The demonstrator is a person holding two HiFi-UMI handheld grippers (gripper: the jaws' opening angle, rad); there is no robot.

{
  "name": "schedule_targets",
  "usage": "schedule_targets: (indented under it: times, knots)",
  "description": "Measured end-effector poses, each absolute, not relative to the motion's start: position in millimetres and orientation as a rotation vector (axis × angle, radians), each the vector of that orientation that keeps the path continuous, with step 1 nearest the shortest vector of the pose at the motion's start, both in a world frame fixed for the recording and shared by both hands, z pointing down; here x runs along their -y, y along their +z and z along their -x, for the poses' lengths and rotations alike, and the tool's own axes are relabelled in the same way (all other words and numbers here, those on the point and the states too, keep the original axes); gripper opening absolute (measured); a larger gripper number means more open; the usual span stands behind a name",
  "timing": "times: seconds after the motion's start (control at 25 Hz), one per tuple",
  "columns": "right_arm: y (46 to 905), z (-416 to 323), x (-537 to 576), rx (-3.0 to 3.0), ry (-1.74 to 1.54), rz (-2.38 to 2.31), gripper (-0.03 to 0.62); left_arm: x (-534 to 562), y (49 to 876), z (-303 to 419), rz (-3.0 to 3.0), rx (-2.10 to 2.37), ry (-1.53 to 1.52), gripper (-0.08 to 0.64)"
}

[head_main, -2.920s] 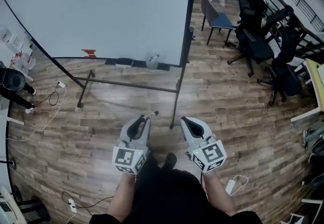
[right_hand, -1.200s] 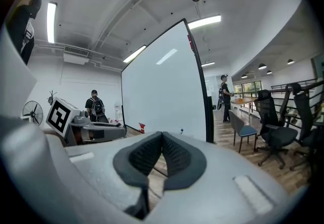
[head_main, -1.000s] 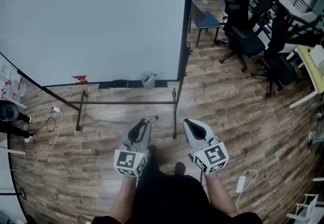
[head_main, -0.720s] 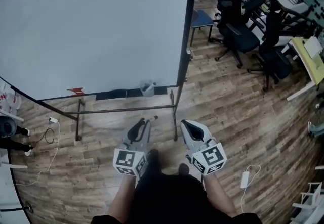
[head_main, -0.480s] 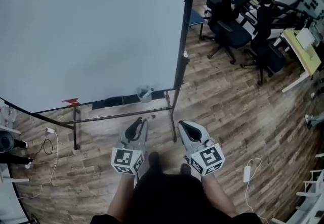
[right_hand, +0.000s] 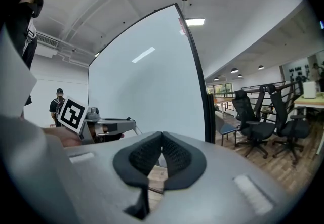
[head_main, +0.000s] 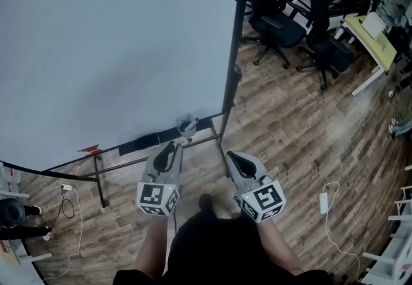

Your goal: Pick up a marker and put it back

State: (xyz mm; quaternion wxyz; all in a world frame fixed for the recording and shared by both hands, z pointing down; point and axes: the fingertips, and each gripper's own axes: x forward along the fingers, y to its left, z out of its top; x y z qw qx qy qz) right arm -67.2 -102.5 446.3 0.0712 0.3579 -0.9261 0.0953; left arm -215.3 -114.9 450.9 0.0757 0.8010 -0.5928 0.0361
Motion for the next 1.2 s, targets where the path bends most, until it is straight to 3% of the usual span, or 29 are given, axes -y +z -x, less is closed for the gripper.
schedule_targets:
  times: [1.2]
  knots:
    - [477, 66, 104, 2.594, 0.371, -1.260, 0.002, 206, 537, 246, -2.393, 1.722, 0.231, 0.083]
